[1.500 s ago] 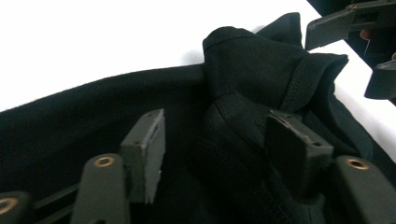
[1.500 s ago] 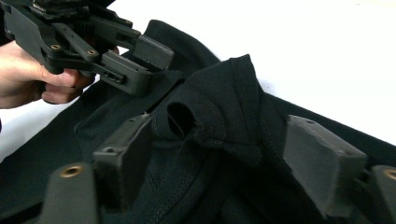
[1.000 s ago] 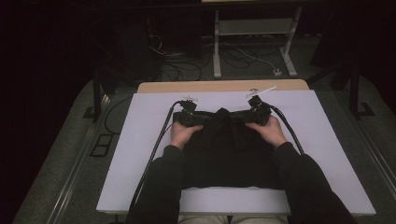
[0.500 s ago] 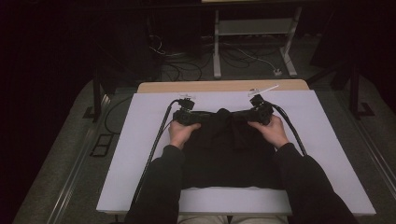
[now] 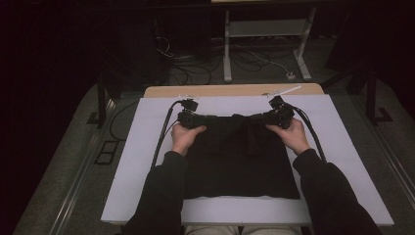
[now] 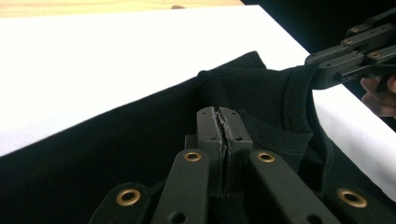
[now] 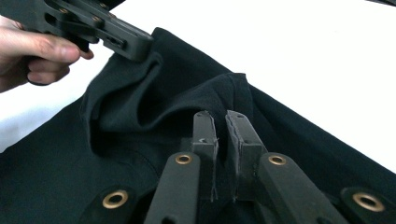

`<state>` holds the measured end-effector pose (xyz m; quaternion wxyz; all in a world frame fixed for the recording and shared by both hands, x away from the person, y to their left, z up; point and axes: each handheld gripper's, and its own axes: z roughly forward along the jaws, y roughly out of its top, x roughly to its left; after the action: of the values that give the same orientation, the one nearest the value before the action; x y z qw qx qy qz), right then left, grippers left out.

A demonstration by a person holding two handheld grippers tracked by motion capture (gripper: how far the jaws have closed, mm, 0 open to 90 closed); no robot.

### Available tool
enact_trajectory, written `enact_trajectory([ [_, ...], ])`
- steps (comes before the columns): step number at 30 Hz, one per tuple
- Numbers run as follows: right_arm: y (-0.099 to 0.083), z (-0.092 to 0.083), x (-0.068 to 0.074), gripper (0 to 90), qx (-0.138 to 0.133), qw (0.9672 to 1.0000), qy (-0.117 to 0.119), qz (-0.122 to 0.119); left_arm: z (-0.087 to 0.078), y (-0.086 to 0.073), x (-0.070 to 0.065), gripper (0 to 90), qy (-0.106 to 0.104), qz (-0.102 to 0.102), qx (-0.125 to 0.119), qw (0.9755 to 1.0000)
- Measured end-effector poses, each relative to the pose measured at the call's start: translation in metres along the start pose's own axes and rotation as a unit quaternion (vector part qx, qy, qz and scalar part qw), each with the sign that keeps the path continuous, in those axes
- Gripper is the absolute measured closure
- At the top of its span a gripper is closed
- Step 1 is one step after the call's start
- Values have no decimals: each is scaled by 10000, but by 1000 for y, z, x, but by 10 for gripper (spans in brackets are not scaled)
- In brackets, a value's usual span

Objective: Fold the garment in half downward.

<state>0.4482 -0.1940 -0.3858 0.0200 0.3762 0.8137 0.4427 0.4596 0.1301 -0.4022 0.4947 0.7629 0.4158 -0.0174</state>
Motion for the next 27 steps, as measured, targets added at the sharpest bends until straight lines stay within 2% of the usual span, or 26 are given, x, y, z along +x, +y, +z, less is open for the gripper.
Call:
enact_trajectory([
  [5, -2, -6, 1, 812, 60, 10000, 5, -6, -11, -1, 1, 871, -18, 30, -91, 10000],
  [8, -5, -10, 1, 813, 33, 10000, 5, -20, -18, -5, 4, 871, -246, -174, -325, 9990],
  [9, -6, -12, 2, 813, 23, 10000, 18, 4, -21, -6, 4, 871, -198, -166, -329, 9991],
  [11, -8, -15, 1, 813, -4, 10000, 25, 8, -25, -8, 4, 871, -103, -70, -285, 9995],
  [14, -13, -20, 0, 813, -2, 10000, 33, 44, -32, -12, 4, 871, -117, -88, -340, 9993],
  [16, -17, -23, 0, 814, -8, 10000, 24, 66, -36, -15, 2, 871, -98, -26, -374, 9992],
  [20, -25, -29, 1, 814, 3, 9999, 67, 92, -40, -19, -3, 871, -190, 56, -456, 9988],
  [27, -36, -38, 10, 818, -13, 9999, 146, 44, -42, -27, -18, 871, -326, 272, -503, 9978],
])
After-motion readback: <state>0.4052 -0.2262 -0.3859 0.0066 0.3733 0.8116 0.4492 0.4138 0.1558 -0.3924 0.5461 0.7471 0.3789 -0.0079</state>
